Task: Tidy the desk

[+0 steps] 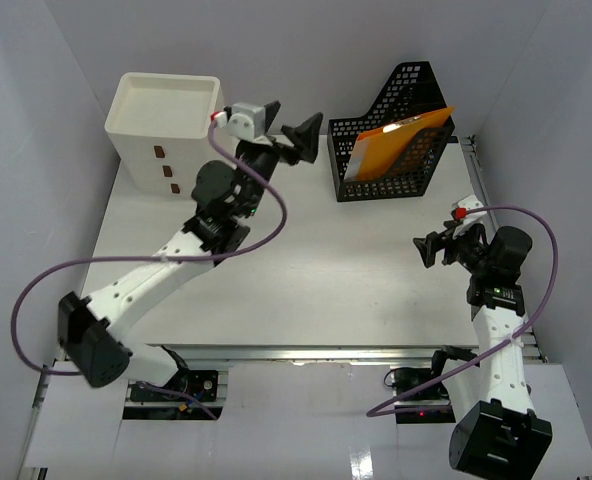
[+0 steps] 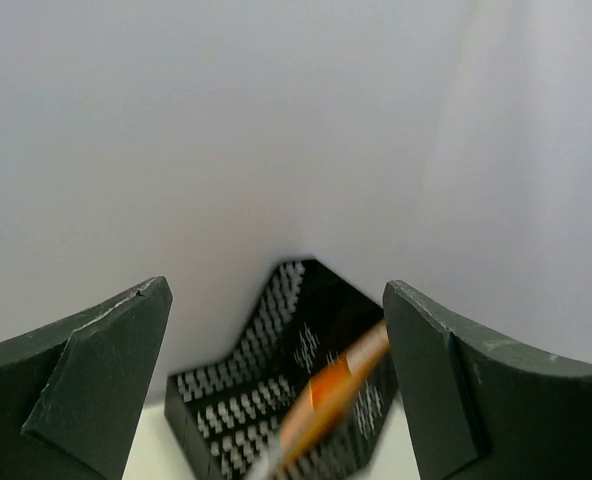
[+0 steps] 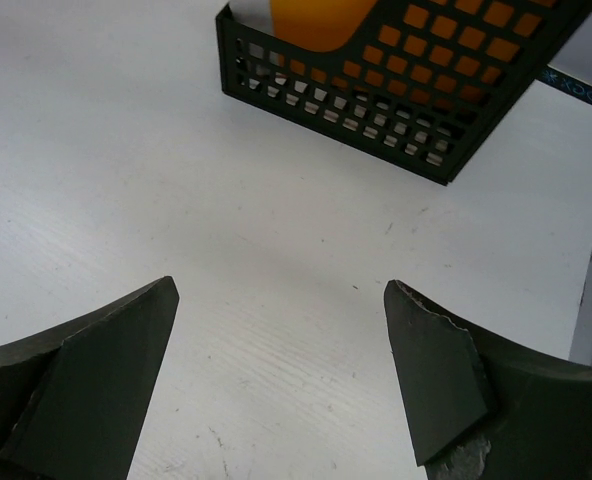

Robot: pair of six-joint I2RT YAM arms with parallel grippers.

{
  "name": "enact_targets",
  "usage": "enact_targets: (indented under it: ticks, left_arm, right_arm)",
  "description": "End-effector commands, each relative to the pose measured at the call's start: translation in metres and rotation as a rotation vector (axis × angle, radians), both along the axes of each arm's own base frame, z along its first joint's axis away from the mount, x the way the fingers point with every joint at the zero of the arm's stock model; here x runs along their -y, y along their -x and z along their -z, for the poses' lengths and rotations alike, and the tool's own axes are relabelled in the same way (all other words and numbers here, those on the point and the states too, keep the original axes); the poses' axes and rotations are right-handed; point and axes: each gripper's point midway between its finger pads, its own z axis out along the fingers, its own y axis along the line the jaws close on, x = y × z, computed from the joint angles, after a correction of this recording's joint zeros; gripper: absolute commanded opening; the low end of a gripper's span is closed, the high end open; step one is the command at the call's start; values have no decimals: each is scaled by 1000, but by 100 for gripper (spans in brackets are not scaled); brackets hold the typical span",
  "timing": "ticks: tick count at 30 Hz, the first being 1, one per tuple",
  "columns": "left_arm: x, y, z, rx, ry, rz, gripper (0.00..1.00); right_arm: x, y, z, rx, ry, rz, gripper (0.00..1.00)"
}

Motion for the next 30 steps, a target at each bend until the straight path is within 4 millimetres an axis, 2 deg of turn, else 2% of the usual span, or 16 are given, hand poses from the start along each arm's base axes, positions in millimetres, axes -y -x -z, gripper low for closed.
enact_targets:
  ticks: [1,5,8,11,17,20,24,30]
  left_arm:
    - [-22,54,91,-181,-206,217,98]
    - [-56,105,162,-356,-364,305,98]
    - [-76,133,197,-407,-447,319,98]
    - [-94,145,226,-440,-483,285,98]
    - [-123,142,286,-559,-546,156,98]
    - [-126,148,283,-542,-520,160,98]
    - [-136,147,281,-532,-491,111,98]
    - [-141,149,276,-512,-472,91,98]
  right_arm:
    - [25,-4,-15,20,-21,124,90]
    - [42,1,-5,-41,-77,242,90]
    - [45,5,-1,-62,-77,278,90]
    - [51,11,0,-66,-67,320,90]
    - [55,19,-4,-41,-81,372,90]
    - [58,19,-8,-30,-101,399,90]
    - [62,19,-7,-48,-128,426,90]
    - [67,20,-10,-55,-156,455,90]
